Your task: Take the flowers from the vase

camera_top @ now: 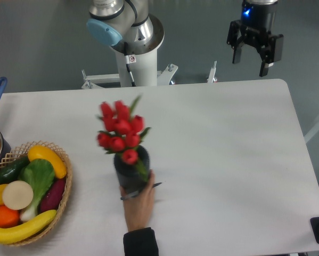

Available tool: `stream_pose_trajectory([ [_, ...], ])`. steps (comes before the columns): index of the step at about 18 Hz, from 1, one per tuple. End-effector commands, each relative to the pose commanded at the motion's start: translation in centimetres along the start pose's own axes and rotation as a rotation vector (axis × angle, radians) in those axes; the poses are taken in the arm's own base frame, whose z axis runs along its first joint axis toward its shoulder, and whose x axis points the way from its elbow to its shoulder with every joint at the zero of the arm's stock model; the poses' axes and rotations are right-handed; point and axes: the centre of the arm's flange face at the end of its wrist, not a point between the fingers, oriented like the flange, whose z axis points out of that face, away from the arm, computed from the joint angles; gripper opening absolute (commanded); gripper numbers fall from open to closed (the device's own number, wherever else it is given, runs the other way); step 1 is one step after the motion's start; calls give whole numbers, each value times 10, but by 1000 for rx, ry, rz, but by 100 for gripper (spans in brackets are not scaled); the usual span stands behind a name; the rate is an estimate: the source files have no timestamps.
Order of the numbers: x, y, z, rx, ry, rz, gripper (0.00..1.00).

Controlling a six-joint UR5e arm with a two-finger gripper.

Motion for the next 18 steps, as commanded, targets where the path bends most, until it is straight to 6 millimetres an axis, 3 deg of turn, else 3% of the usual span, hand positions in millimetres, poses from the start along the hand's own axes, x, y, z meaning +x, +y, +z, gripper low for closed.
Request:
stream_pose_trajectory([
  [7,4,-11,4,20,0,-36,100],
  [12,13,-23,22,114,13,-250,100],
  [18,26,-61,57,239,57,-342,100],
])
